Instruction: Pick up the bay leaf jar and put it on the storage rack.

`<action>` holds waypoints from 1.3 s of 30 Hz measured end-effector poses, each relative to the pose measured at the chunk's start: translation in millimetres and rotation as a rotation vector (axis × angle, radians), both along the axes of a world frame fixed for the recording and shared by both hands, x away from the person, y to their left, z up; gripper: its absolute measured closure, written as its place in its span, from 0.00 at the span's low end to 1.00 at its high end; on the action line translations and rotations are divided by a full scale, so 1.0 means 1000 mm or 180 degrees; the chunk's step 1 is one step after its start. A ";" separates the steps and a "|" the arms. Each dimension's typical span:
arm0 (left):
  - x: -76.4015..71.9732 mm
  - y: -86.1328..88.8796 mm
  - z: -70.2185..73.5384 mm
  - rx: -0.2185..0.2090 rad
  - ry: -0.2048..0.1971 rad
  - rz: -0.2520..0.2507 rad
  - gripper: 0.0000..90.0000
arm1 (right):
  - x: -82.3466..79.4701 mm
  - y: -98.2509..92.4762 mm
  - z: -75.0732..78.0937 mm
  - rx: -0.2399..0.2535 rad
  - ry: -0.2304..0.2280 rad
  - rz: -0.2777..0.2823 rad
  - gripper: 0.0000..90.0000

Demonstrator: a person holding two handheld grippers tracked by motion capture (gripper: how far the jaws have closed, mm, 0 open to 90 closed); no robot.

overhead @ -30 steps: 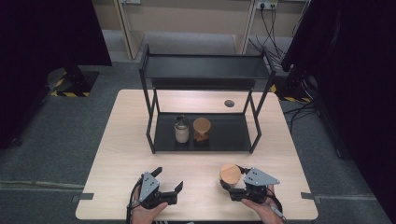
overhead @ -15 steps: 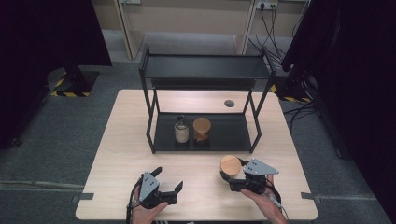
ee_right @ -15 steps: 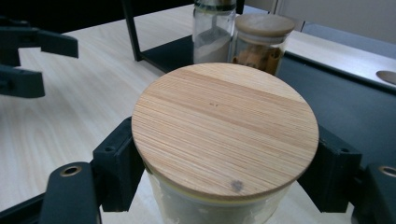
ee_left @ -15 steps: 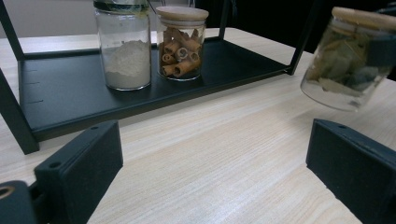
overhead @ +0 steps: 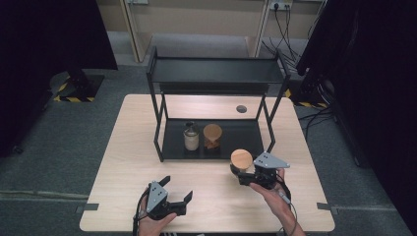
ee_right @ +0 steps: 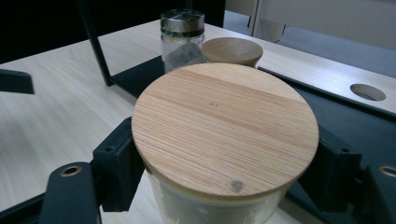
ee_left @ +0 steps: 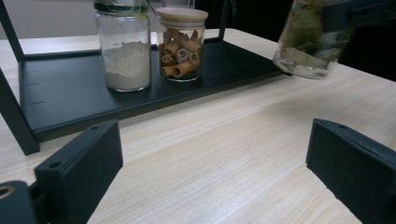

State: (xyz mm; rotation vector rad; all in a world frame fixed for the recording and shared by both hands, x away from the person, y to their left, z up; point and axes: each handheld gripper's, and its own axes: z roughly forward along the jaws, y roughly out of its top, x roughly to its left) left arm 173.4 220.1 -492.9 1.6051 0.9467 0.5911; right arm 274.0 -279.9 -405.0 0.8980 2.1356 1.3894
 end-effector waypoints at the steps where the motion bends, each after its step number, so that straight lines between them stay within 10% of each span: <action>1: 0.000 0.000 0.000 0.0000 0.0000 -0.0001 0.03 | 0.002 0.001 0.000 -0.0002 0.0000 -0.0009 0.29; 39: 0.000 0.000 0.000 0.0008 -0.0006 0.0005 0.03 | 0.077 0.048 -0.006 -0.0165 0.0116 -0.0574 0.29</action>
